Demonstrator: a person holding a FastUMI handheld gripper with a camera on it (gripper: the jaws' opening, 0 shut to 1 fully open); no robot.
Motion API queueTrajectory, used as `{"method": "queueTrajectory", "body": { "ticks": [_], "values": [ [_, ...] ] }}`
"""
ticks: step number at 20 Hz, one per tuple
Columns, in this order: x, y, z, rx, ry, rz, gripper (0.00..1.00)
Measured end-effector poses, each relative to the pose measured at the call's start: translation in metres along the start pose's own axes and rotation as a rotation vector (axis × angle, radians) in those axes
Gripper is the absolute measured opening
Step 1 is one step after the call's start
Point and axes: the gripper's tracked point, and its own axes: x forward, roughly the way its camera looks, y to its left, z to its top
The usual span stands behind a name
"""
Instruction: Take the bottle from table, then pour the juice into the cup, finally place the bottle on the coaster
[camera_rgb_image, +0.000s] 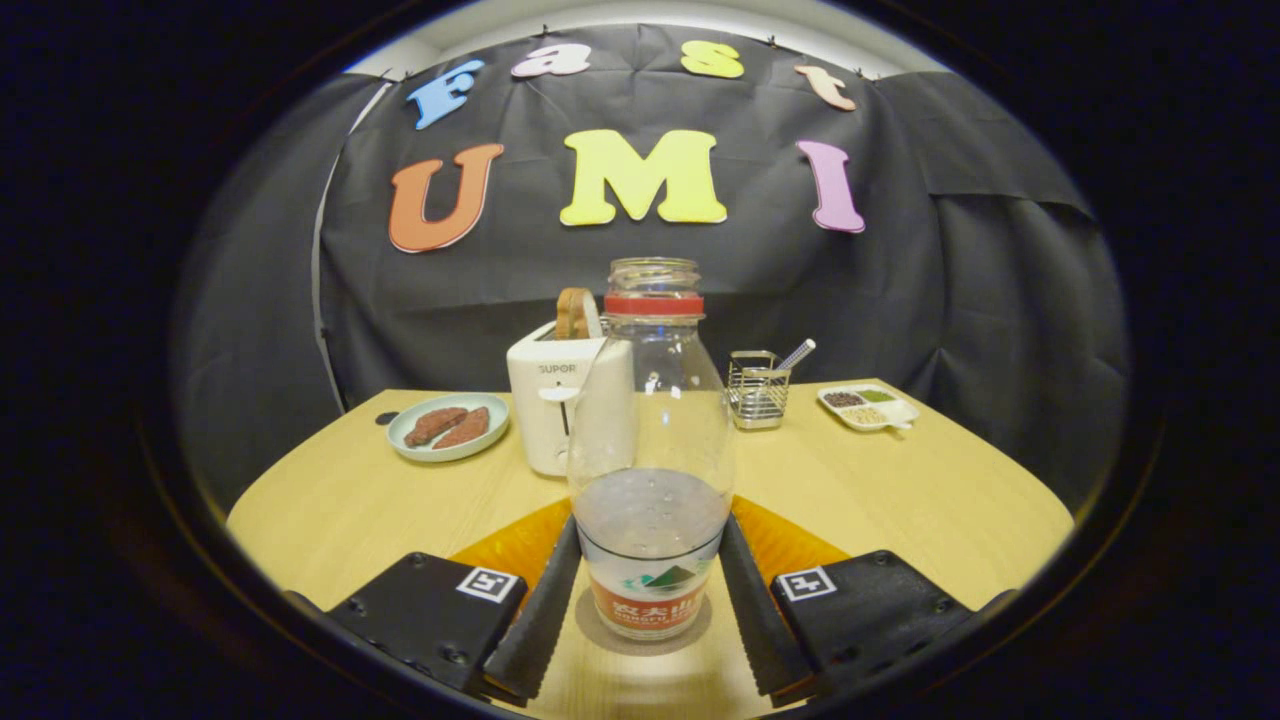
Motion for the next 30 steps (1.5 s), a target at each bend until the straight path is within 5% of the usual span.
{"method": "queueTrajectory", "body": {
  "ticks": [15,20,30],
  "values": [
    [-0.002,0.0,-0.017,-0.048,0.003,0.004,0.84],
    [-0.008,-0.004,-0.013,-0.035,-0.009,0.006,1.0],
    [-0.055,-0.003,0.039,-0.106,-0.127,0.016,1.0]
  ]
}}
